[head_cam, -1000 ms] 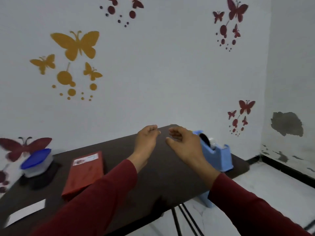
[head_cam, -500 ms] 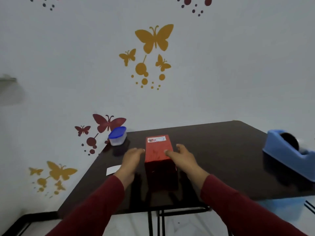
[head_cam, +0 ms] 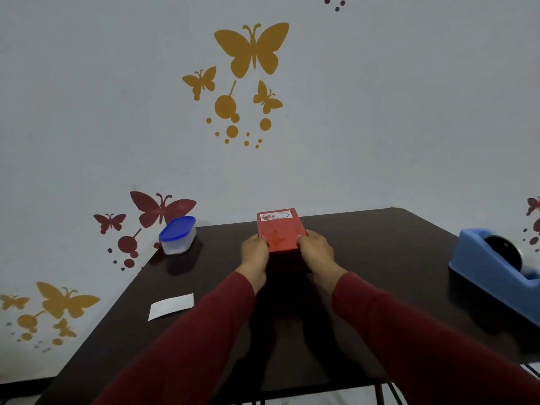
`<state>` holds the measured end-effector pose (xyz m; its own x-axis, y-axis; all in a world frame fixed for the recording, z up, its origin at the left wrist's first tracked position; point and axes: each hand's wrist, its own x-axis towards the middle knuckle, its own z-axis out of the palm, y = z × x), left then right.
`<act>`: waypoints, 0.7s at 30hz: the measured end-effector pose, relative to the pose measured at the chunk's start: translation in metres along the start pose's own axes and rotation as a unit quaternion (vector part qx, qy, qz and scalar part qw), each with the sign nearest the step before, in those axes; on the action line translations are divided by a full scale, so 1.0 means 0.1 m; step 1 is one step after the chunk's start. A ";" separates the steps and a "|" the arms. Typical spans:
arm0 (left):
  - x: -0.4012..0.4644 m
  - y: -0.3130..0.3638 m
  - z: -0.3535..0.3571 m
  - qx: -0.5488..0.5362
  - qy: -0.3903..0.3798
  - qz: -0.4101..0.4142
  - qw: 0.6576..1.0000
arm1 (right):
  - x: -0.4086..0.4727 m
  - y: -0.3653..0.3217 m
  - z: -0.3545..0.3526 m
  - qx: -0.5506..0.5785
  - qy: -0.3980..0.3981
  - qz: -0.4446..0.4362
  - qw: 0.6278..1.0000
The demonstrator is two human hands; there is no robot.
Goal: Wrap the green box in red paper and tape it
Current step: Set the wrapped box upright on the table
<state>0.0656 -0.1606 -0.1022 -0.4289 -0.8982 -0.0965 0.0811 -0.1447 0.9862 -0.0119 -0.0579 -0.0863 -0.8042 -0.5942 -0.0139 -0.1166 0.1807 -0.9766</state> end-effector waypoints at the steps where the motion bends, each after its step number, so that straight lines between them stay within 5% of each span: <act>1: 0.12 -0.02 0.09 -0.001 0.005 -0.010 1.000 | 0.13 0.00 -0.03 -0.004 0.004 0.007 1.000; 13: 0.73 -0.19 0.34 0.003 0.025 -0.049 0.998 | 0.62 0.21 -0.09 -0.014 -0.010 0.021 1.000; 21: 0.27 0.05 -0.34 0.234 0.030 0.101 0.966 | 0.14 0.19 -0.16 -0.010 0.082 -0.057 0.995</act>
<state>0.0851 -0.1995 -0.1043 -0.3935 -0.9126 0.1109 -0.2645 0.2279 0.9370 -0.0346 -0.0497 -0.1015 -0.8688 -0.4770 0.1331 -0.2225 0.1359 -0.9654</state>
